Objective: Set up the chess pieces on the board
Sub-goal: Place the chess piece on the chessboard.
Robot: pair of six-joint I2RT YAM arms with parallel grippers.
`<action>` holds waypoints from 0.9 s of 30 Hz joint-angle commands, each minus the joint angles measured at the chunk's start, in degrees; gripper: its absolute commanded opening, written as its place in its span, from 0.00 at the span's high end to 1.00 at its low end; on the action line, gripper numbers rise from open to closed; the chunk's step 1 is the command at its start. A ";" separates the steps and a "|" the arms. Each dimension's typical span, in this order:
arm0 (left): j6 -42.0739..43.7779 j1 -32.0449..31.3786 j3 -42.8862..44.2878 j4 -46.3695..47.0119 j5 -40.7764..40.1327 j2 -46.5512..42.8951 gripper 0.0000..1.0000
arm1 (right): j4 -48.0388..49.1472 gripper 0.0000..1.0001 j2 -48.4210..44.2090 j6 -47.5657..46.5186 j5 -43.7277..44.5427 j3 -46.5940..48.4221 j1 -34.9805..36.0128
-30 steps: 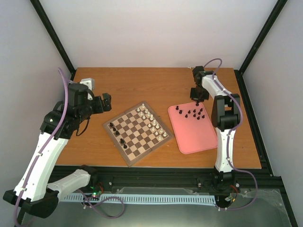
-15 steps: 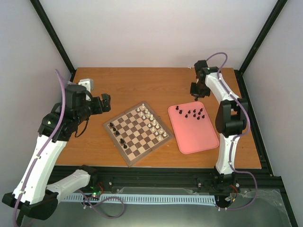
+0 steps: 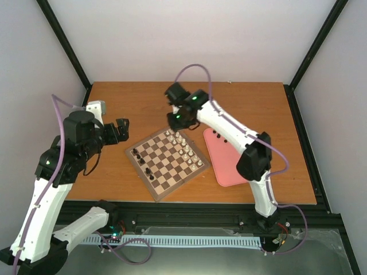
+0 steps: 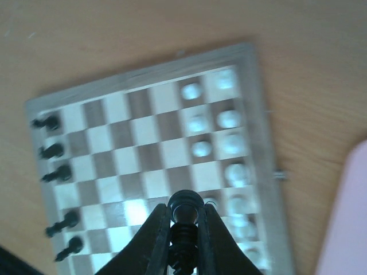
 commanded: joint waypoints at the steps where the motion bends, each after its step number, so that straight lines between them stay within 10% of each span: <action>1: -1.45 0.21 -0.09 -1.30 1.20 -2.70 0.00 | -3.26 0.97 5.72 2.20 -1.35 6.14 7.72; 27: -0.05 0.21 0.42 -3.58 2.77 -6.45 0.00 | 2.70 0.97 19.40 4.98 -0.92 12.28 21.93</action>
